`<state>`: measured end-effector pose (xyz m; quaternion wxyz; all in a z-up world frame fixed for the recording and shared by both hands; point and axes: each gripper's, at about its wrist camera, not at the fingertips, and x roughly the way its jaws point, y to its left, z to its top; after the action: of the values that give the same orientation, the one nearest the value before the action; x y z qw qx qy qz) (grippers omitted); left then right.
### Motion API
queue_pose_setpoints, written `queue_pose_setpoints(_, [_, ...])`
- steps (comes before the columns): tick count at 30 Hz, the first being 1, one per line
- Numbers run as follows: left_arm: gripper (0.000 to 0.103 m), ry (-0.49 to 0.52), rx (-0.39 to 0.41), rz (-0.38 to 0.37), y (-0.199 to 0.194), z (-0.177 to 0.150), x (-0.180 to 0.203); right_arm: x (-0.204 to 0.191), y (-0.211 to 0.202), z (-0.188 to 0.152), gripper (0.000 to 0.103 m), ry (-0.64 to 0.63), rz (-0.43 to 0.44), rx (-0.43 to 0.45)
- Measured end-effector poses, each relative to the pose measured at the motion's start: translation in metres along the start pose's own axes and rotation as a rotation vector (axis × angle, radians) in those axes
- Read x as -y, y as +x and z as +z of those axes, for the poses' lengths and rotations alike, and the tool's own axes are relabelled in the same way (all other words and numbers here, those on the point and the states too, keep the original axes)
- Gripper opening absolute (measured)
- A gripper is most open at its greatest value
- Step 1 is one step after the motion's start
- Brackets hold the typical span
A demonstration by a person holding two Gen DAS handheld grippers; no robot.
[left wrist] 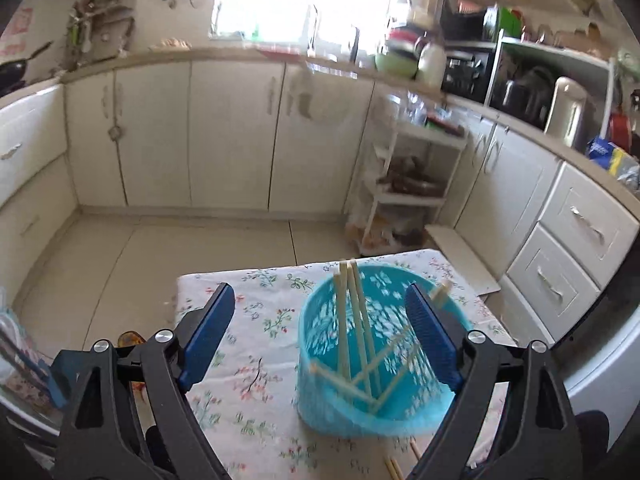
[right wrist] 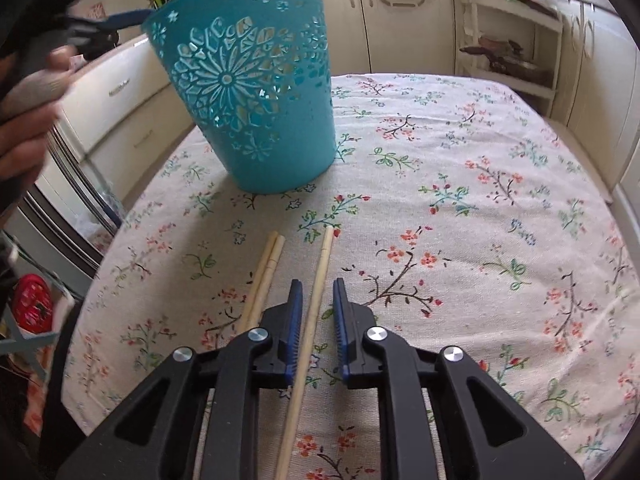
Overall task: Organize utensils
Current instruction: 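Close the right gripper on a wooden stick and lift it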
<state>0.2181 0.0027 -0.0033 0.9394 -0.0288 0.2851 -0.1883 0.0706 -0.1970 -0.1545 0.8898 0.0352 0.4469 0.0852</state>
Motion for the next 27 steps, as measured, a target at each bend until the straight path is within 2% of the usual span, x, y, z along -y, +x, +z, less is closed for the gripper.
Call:
queue_pose_setpoints(1, [0.086,0.005,0.010,-0.001,-0.012,-0.009,0.000,-0.001,0.000,-0.001,0.007,-0.010,-0.021,0.003])
queue_pose_setpoints(4, [0.088,0.037,-0.008,-0.004,-0.033,-0.049,0.007,0.000,0.000,-0.001,0.006,-0.020,-0.034,0.006])
queue_pose_setpoints(8, [0.088,0.069,-0.145,0.018,-0.017,-0.111,0.021,0.003,-0.002,-0.003,0.006,-0.005,-0.040,-0.020])
queue_pose_setpoints(11, [0.088,0.059,-0.215,0.027,0.001,-0.140,0.026,-0.001,-0.004,-0.005,0.006,-0.038,-0.062,-0.033])
queue_pose_setpoints(14, [0.088,0.059,-0.247,0.059,0.016,-0.154,0.027,-0.004,-0.004,-0.008,0.006,-0.051,-0.080,-0.018])
queue_pose_setpoints(17, [0.088,0.046,-0.262,0.083,0.021,-0.157,0.024,0.001,-0.005,-0.009,0.006,-0.007,-0.057,-0.011])
queue_pose_setpoints(22, [0.088,0.069,-0.273,0.113,0.023,-0.159,0.027,0.025,-0.012,-0.006,0.006,0.149,0.049,-0.018])
queue_pose_setpoints(27, [0.088,0.061,-0.278,0.126,0.025,-0.160,0.026,0.043,-0.042,0.000,0.006,0.257,0.167,0.043])
